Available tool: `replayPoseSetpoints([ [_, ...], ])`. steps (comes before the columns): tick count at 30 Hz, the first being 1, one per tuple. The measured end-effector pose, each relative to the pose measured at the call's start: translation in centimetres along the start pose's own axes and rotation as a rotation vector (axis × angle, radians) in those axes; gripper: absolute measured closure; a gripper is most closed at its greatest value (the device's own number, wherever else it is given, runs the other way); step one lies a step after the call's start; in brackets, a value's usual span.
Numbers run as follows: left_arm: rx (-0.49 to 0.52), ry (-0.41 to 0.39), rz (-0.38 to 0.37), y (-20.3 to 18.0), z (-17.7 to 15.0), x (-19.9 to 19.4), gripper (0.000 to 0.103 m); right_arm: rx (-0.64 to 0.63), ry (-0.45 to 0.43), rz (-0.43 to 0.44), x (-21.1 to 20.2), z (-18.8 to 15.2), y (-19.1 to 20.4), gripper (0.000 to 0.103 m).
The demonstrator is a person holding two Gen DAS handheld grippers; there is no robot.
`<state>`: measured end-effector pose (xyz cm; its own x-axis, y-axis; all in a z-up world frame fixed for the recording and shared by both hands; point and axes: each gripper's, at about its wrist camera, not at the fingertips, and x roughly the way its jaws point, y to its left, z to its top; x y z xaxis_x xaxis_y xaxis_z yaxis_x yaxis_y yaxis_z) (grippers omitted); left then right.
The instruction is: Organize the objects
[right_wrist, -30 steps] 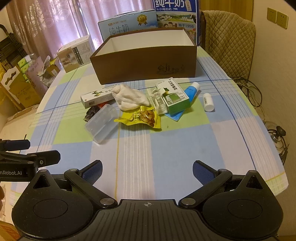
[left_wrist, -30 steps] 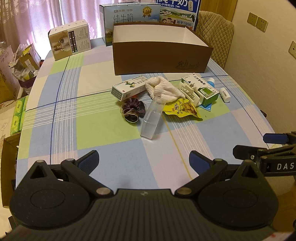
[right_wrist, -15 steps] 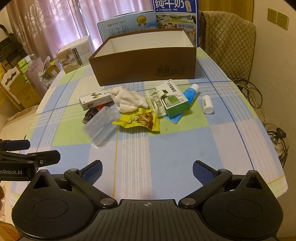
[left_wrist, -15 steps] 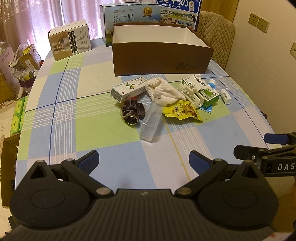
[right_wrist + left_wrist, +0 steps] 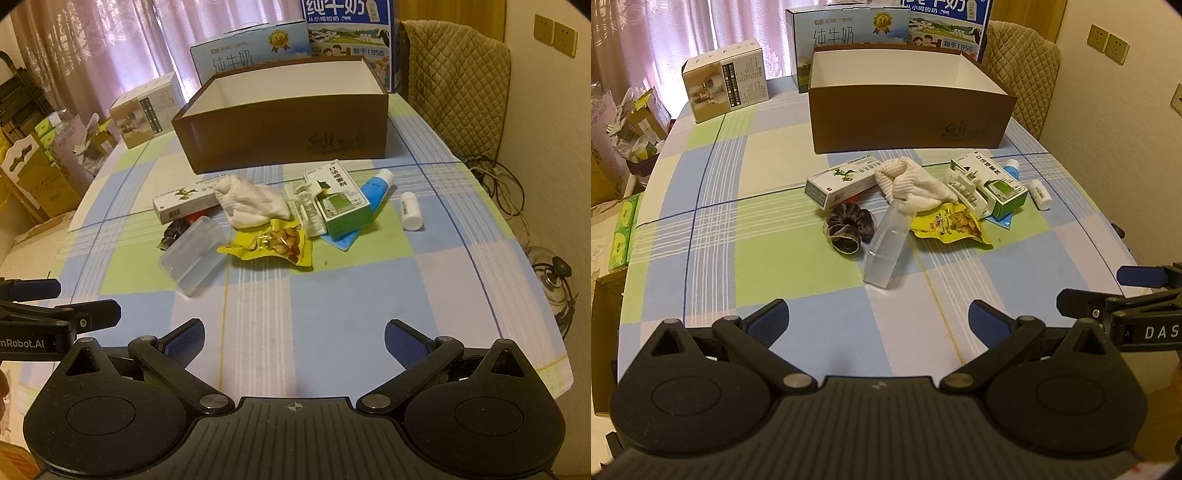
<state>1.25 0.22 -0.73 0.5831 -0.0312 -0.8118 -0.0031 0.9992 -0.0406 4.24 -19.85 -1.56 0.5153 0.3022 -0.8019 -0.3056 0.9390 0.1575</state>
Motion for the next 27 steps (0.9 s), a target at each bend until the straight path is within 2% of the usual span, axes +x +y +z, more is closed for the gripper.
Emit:
replayPoseSetpoints([
  [19, 0.003, -0.004, -0.003, -1.5, 1.9, 0.9, 0.001, 0.001, 0.006, 0.022, 0.7, 1.2, -1.5, 0.002],
  [27, -0.072, 0.036, -0.011, -0.6, 3.1, 2.2, 0.001, 0.0, 0.021, 0.034, 1.5, 2.1, -2.3, 0.002],
])
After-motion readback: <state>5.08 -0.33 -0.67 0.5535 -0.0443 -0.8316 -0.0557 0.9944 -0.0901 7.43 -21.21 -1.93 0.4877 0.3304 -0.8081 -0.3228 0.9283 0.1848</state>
